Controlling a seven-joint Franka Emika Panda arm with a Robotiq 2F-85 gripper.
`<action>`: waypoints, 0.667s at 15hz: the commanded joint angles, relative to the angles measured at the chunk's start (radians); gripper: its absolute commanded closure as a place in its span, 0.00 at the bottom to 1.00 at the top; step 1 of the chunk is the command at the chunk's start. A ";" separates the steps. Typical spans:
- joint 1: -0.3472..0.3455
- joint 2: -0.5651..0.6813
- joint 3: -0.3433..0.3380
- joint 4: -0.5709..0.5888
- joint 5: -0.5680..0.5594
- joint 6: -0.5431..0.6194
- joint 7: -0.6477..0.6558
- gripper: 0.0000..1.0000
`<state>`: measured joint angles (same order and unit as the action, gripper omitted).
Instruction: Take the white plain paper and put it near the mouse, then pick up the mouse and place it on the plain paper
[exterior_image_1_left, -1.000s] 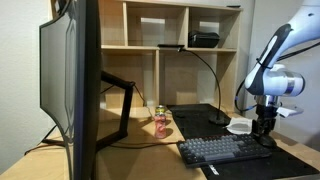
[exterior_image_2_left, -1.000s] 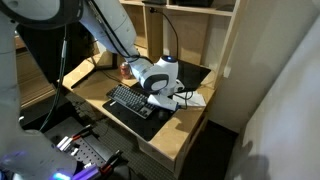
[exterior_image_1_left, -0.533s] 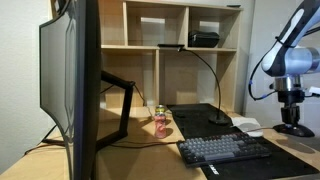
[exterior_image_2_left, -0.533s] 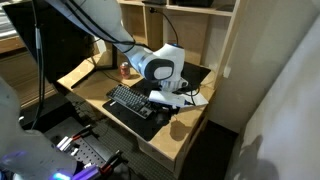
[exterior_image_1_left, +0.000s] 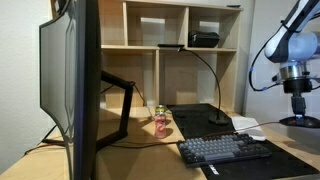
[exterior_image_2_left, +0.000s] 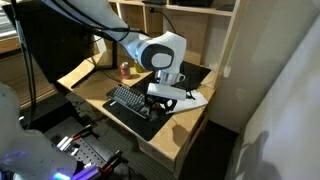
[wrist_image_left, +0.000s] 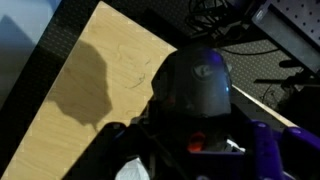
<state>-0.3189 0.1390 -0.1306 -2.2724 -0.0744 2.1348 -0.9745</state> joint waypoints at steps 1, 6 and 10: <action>0.019 -0.017 -0.012 -0.005 0.161 0.099 0.023 0.57; 0.049 0.080 0.009 0.069 0.405 0.228 0.158 0.57; 0.053 0.072 0.022 0.060 0.440 0.218 0.180 0.32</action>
<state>-0.2624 0.2128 -0.1119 -2.2125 0.3695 2.3542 -0.7961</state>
